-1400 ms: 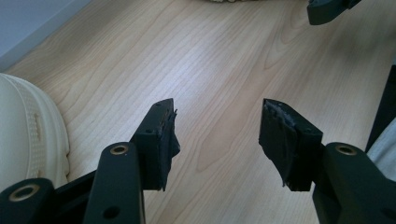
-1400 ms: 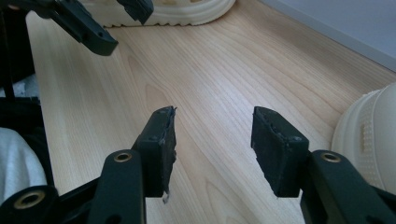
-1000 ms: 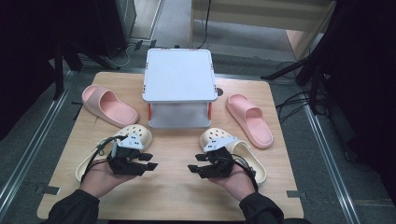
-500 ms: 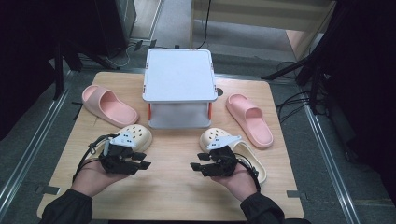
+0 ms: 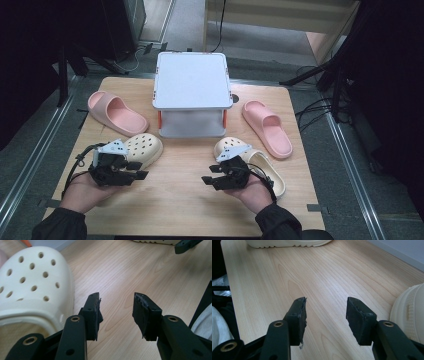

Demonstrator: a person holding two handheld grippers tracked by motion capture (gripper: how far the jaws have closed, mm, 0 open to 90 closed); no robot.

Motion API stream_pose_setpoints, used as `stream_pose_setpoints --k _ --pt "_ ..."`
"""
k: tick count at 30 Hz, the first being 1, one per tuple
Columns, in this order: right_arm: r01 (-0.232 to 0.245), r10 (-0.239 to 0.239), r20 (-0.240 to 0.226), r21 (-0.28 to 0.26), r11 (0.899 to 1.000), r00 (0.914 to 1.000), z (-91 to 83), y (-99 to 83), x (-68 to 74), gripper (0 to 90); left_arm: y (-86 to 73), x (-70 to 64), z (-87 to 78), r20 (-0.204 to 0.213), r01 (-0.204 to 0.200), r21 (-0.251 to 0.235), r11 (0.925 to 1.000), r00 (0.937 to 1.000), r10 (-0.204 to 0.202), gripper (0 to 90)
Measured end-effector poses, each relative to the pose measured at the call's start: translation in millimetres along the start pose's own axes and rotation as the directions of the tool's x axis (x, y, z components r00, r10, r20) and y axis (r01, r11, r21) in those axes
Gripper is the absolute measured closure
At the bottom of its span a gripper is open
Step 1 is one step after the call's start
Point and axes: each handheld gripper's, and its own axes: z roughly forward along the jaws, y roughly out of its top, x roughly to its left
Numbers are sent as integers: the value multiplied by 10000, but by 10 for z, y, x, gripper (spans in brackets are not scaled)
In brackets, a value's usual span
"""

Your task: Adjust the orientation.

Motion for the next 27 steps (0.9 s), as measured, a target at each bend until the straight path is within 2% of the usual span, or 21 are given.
stream_pose_setpoints --k 4,9,17,22,27 --pt "253 -253 59 73 9997 9997 28 16 26 539 -47 43 -73 -103 212 -69 9998 9997 -213 567" --pt "270 -270 26 152 9995 9996 52 30 32 533 -122 112 -165 -338 493 -116 9987 9982 -497 567" --pt "211 -210 -74 186 9996 9998 73 42 23 525 -216 210 -273 -751 671 -38 9977 9949 -672 569" --pt "214 -212 -79 236 9995 9997 82 44 28 525 -242 251 -255 -936 822 -19 9966 9922 -820 565" --pt "198 -196 -102 288 9994 9998 95 42 28 525 -245 303 -137 -1076 975 200 9950 9897 -948 566"
